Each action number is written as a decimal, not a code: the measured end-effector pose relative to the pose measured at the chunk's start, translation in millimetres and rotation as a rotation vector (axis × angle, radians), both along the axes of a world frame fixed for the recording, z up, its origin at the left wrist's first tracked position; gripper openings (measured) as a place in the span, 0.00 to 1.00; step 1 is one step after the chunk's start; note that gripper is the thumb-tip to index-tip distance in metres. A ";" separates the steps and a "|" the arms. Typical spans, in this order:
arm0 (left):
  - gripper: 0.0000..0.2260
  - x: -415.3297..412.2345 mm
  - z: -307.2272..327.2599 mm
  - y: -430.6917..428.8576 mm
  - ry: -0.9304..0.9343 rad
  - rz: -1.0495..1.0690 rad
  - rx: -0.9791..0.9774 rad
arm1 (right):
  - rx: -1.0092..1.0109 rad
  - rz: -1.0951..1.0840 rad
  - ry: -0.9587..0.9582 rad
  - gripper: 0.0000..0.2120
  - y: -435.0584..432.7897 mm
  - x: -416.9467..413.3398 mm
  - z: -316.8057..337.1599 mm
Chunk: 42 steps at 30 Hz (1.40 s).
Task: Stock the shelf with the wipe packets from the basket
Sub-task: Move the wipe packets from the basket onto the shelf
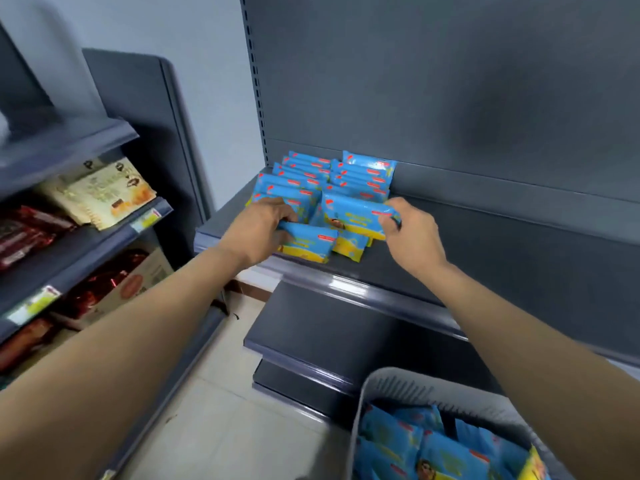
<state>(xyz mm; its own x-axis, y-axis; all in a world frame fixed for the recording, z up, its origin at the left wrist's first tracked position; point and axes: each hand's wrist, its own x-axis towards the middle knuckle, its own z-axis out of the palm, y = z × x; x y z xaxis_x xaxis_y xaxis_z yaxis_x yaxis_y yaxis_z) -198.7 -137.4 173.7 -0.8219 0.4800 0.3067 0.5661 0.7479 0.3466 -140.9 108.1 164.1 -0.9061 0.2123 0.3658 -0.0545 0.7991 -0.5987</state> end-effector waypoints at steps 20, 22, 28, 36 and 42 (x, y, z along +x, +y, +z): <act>0.19 -150.8 -42.0 -39.7 0.053 -0.087 -0.320 | 0.056 -0.057 -0.293 0.13 -39.2 -69.5 -34.1; 0.19 -154.2 -43.2 -36.0 0.072 -0.091 -0.338 | 0.086 -0.087 -0.297 0.15 -37.5 -72.3 -33.9; 0.15 -156.7 -44.4 -25.8 0.141 -0.043 -0.348 | 0.219 -0.190 -0.285 0.17 -35.9 -81.4 -36.8; 0.29 -140.4 -53.3 -29.3 0.175 -0.027 -0.406 | 0.399 -0.221 -0.335 0.26 -33.2 -66.2 -37.6; 0.34 -111.9 -52.0 -22.5 0.267 -0.022 -0.374 | 0.472 -0.225 -0.232 0.27 -29.4 -42.6 -27.3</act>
